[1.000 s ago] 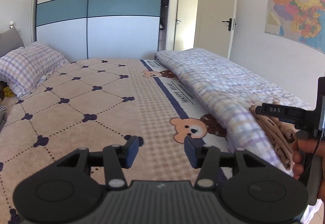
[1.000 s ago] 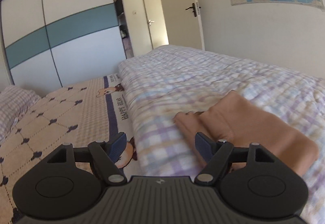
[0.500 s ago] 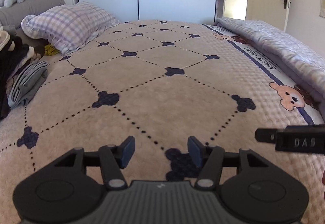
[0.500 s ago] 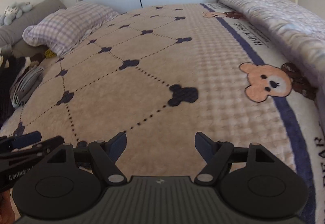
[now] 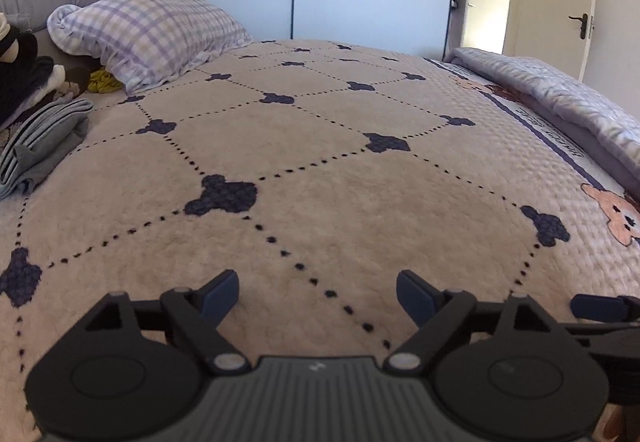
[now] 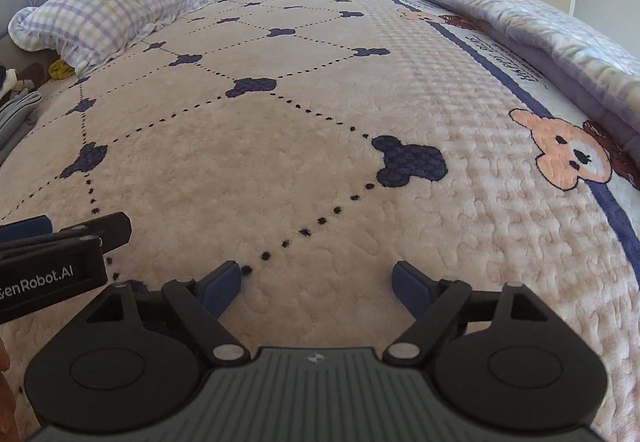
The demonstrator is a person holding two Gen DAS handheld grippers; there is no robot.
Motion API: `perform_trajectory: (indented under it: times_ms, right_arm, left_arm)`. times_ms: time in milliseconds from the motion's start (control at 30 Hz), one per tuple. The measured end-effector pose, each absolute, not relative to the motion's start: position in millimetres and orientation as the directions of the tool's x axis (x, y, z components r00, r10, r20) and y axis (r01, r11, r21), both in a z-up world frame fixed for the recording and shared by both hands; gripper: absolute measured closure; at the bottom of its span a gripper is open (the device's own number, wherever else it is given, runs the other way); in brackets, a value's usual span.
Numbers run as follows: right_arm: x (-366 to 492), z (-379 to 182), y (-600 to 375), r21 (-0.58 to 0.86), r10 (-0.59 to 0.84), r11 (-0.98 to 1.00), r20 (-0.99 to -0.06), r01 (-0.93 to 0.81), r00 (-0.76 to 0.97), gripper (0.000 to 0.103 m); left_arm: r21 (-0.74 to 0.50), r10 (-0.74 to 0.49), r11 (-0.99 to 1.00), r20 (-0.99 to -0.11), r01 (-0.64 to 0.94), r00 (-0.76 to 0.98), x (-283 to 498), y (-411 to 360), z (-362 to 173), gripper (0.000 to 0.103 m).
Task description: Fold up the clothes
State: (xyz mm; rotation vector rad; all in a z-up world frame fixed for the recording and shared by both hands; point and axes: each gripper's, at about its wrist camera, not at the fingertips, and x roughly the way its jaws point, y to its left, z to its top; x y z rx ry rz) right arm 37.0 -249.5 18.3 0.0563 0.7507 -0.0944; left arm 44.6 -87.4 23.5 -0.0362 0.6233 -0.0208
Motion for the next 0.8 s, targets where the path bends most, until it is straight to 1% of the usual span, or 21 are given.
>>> perform_trajectory:
  times_ms: [33,67,100,233,367,533,800]
  right_arm:
    - [39,15,-245,0.000,-0.083,0.994,-0.671,0.112,0.737,0.008]
    - [41,12,-241,-0.019,-0.104,0.992,-0.654,0.121,0.749,0.003]
    - [42,8,-237,-0.037,-0.125,0.991,-0.636,0.132,0.762,0.000]
    - [48,7,-241,-0.021,-0.114,0.991,-0.618,0.129,0.778,0.000]
    - [55,6,-243,-0.016,-0.127,0.989,-0.609,0.149,0.783,0.000]
    - [61,5,-246,-0.005,-0.134,0.986,-0.609,0.165,0.781,0.000]
    - [53,4,-251,0.017,-0.107,0.989,-0.596,0.146,0.795,0.000]
  left_arm:
    - [-0.052,-0.022,0.999,-0.584,-0.011,0.811,48,-84,19,0.006]
    - [-0.060,-0.022,0.998,-0.584,-0.017,0.811,50,-82,16,0.003]
    - [-0.063,-0.028,0.998,-0.585,-0.012,0.811,52,-81,15,0.000]
    - [-0.067,-0.037,0.998,-0.574,-0.002,0.818,54,-77,19,0.000]
    - [-0.056,0.007,0.997,-0.585,-0.049,0.811,64,-68,16,0.000]
    - [0.008,-0.013,1.000,-0.593,0.023,0.805,70,-73,16,0.000]
    - [0.027,0.000,0.999,-0.591,0.019,0.807,69,-76,11,0.000]
